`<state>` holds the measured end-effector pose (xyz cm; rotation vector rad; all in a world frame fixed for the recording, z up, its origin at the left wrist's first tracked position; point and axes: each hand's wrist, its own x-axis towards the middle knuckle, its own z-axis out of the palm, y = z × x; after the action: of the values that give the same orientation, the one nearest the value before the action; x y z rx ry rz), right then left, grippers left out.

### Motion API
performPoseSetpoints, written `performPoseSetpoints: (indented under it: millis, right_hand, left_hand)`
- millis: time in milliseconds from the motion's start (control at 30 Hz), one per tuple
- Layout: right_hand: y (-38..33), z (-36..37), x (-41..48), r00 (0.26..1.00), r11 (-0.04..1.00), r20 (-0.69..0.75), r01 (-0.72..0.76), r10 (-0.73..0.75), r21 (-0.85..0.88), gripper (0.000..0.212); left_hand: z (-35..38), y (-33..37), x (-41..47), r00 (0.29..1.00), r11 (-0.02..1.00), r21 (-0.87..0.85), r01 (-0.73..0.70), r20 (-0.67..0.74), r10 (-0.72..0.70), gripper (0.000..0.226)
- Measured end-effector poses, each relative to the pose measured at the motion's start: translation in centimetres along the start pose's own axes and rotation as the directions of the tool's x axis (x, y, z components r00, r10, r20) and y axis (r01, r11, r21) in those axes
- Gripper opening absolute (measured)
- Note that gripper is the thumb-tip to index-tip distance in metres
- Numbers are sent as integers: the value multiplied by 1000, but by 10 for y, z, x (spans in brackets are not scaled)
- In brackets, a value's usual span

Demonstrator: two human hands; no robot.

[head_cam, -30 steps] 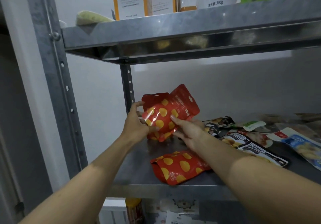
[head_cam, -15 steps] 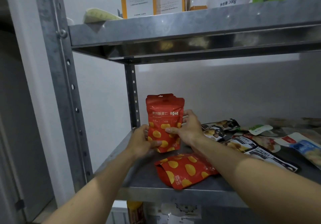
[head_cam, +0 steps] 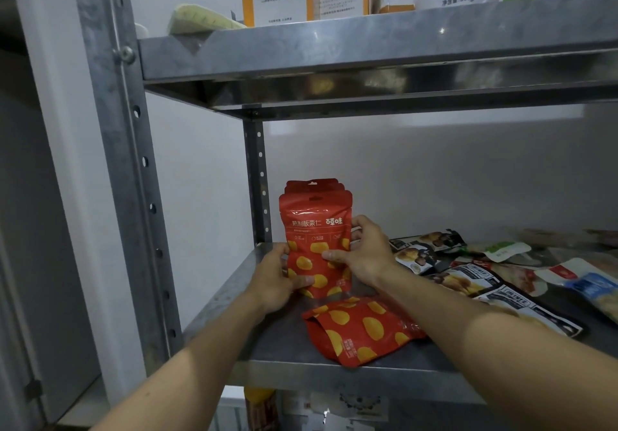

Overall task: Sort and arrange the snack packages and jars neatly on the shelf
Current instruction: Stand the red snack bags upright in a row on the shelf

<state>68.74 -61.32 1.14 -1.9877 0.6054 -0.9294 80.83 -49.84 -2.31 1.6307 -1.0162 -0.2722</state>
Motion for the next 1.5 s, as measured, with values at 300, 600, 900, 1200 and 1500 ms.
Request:
performPoseSetpoints:
  millis: [300, 600, 900, 1200, 1500]
  right_hand:
    - [1, -2, -1, 1000, 1000, 9, -2, 2, -15, 63]
    - [2, -1, -2, 999, 999, 24, -33, 32, 8, 63]
    - [7, -10, 13, 929, 932, 273, -306, 248, 194, 113]
    - [16, 9, 25, 914, 929, 379, -258, 145, 267, 77]
    - [17, 16, 25, 923, 925, 351, -261, 156, 276, 76]
  left_hand:
    - [2, -6, 2, 999, 999, -20, 30, 13, -30, 50]
    - [1, -6, 3, 1000, 999, 18, 26, 13, -27, 50]
    - [-15, -13, 22, 986, 978, -154, 143, -59, -154, 122]
    - [-5, -10, 35, 975, 955, -257, 151, 195, -102, 90]
    - [-5, -8, 34, 972, 958, -258, 126, 226, -67, 71]
